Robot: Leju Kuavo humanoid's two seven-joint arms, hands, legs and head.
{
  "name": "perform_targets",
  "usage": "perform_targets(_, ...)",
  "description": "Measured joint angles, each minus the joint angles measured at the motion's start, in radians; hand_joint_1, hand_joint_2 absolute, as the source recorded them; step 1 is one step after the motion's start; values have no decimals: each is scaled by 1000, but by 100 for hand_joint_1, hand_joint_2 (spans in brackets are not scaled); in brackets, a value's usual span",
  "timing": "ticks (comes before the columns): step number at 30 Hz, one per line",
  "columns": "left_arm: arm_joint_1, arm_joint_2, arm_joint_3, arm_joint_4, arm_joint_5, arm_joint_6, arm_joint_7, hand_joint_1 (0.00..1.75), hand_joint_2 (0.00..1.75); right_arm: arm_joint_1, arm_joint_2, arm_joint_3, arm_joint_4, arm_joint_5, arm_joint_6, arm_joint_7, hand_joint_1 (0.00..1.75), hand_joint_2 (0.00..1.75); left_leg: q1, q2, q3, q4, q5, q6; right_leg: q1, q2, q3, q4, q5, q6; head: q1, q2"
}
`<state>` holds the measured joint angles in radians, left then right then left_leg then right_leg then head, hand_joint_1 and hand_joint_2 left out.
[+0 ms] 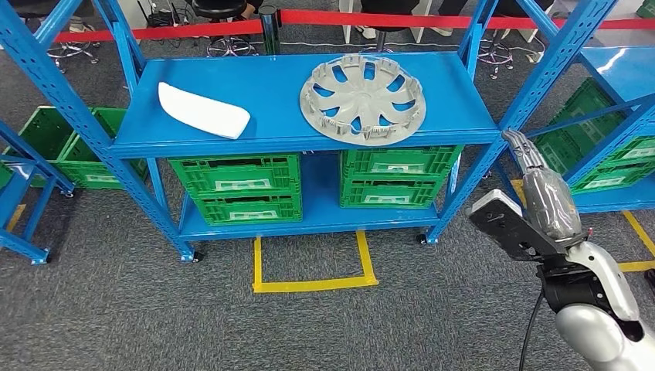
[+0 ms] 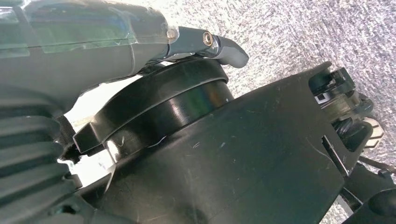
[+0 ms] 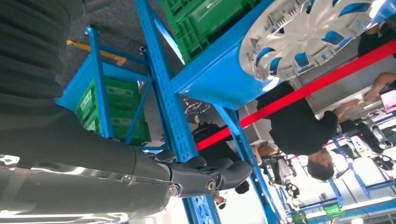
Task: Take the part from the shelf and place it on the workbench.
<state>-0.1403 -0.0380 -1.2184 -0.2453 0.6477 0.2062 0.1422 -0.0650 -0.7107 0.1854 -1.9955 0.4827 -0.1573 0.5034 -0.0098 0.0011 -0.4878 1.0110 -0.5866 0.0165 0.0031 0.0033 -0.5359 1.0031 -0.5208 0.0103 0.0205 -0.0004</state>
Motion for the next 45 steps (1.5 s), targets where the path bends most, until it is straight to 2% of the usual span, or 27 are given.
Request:
perform_targets(7, 4, 12, 18, 4, 78, 52, -54, 0, 0, 17, 12, 0, 0, -10, -3, -10, 0, 175, 0, 3, 0, 0, 0, 0, 0, 1, 0, 0, 0, 0, 0, 0)
perform_targets(12, 8, 24, 65, 7, 154, 83, -101, 0, 0, -42, 12, 19, 1, -34, 3, -13, 0, 175, 0, 9, 0, 0, 0, 0, 0, 4, 0, 0, 1, 1, -1, 0)
perform_targets(17, 11, 38, 93, 9, 167, 82, -36, 0, 0, -66, 6, 37, 5, -64, 3, 0, 0, 175, 0, 9, 0, 0, 0, 0, 0, 4, 0, 0, 1, 1, 0, 0)
perform_targets(24, 14, 58, 121, 13, 175, 50, -5, 0, 0, -84, -10, 50, 8, -72, 7, 10, 0, 175, 0, 9, 0, 0, 0, 0, 0, 4, 0, 0, 1, 1, 0, 0)
perform_targets(35, 14, 55, 124, 15, 158, 30, -49, 0, 0, -117, -34, 68, 5, -74, 21, 28, 0, 175, 0, 8, 0, 0, 0, 0, 0, 4, 0, 0, 1, 1, 0, 0)
perform_targets(43, 14, 22, 124, 16, 130, 14, -99, 0, 0, -149, -32, 94, 5, -74, 27, 29, 0, 175, 0, 8, 0, 0, 0, 0, 0, 4, 0, 0, 1, 1, 0, 0)
perform_targets(45, 13, 19, 124, 16, 128, 12, -98, 0, 0, -156, -28, 100, 5, -74, 27, 29, 0, 175, -3, 8, 0, 2, -1, 3, -2, 4, 0, -3, 4, 5, 0, 0)
